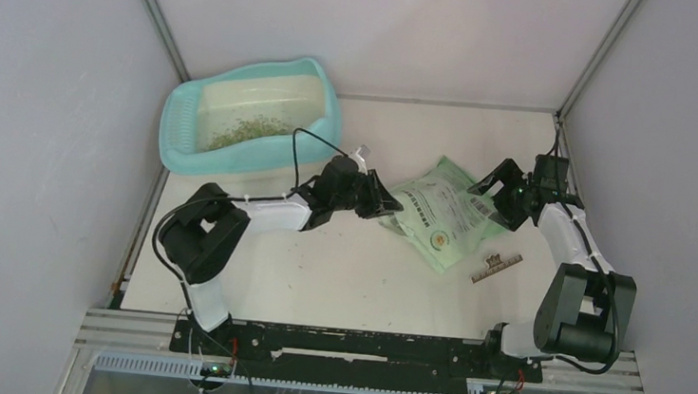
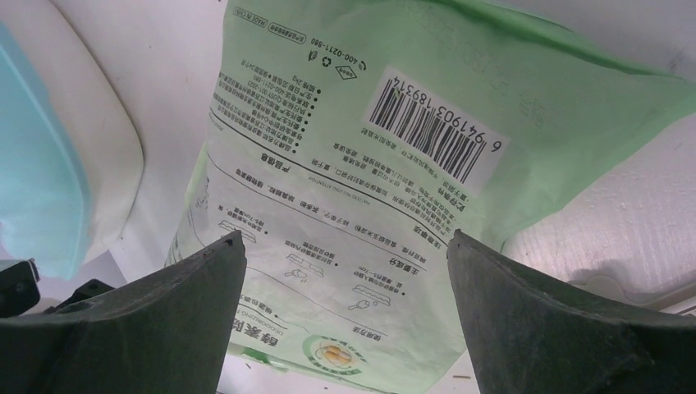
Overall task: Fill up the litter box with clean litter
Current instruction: 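Scoop the cat litter from the cat litter bag.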
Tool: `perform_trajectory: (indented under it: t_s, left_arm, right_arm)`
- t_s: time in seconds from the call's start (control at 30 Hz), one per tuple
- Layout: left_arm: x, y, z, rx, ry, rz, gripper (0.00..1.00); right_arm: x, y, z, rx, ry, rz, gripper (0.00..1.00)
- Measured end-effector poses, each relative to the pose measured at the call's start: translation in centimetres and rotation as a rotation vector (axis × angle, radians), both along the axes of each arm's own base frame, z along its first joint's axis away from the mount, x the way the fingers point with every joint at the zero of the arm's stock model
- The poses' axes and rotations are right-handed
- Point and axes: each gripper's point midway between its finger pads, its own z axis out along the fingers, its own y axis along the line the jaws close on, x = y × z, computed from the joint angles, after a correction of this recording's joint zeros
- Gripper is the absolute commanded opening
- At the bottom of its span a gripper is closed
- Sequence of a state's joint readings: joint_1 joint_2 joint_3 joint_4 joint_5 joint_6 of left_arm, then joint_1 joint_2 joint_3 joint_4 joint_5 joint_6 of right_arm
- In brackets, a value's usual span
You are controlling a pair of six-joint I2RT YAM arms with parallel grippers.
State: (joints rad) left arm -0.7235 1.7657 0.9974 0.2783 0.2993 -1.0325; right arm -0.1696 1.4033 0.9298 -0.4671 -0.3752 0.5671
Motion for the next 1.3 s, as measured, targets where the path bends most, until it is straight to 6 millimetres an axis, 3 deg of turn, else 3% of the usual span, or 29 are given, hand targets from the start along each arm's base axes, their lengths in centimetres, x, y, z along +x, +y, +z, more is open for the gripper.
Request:
perform_trajectory:
  t_s: [0.23, 0.47, 0.83, 1.07, 1.3]
  left_arm:
    - [1.3, -1.5, -0.2, -0.083, -0.027, 0.009, 0.16]
    - [1.5, -2.0, 2.4, -0.207, -0.100, -0.003, 0.16]
    - [-3.9, 2.7, 1.4, -0.258, -0.081, -0.014, 0.16]
    - [-6.3, 6.1, -0.9, -0.288, -0.036, 0.038, 0.16]
    - [-8.0, 8.6, -0.8, -0.347, -0.054, 0.071, 0.16]
  right_arm:
    - [0.0, 0.0, 0.0, 0.001, 0.000, 0.000, 0.98]
    - [-0.3, -0.1, 0.6, 0.002, -0.008, -0.003, 0.98]
    - [-0.8, 0.1, 1.5, 0.005, -0.039, 0.003, 0.98]
    - [-1.5, 0.3, 2.0, 0.004, -0.049, 0.004, 0.98]
    - [-1.8, 0.8, 2.2, 0.004, -0.047, 0.018, 0.98]
